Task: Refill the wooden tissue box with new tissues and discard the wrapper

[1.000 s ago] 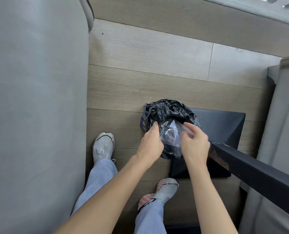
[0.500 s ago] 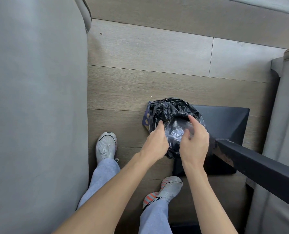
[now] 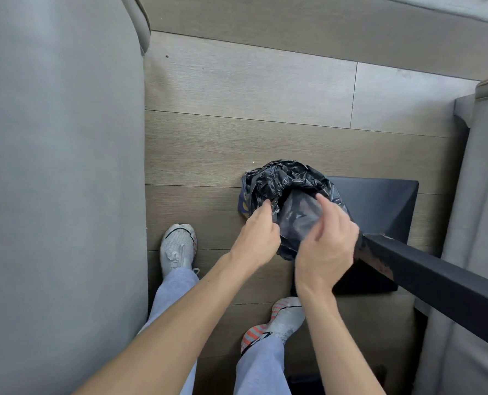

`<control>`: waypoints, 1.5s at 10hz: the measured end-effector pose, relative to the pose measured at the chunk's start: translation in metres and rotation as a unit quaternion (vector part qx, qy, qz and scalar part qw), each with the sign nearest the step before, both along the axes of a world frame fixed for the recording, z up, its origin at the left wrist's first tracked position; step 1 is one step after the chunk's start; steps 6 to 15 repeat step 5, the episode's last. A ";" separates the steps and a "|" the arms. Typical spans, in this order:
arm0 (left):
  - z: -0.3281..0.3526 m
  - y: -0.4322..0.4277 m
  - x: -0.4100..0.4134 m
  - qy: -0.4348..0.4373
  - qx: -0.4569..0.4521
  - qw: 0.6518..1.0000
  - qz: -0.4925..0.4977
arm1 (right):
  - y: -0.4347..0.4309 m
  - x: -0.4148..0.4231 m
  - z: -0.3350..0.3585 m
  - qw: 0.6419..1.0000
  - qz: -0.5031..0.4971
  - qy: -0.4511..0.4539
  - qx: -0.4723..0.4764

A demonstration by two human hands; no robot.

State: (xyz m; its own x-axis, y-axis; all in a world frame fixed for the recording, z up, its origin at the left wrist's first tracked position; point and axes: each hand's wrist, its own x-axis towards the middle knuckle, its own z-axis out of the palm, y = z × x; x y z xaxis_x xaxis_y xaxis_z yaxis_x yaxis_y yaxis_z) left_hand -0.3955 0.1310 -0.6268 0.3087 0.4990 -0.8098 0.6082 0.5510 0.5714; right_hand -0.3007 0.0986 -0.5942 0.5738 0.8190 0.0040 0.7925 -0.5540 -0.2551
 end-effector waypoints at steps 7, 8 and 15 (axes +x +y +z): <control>0.062 0.003 -0.032 0.068 0.051 0.996 -0.013 | -0.019 -0.004 0.080 0.953 -0.066 0.185 -0.229; 0.062 0.003 -0.032 0.068 0.051 0.996 -0.013 | -0.019 -0.004 0.080 0.953 -0.066 0.185 -0.229; 0.062 0.003 -0.032 0.068 0.051 0.996 -0.013 | -0.019 -0.004 0.080 0.953 -0.066 0.185 -0.229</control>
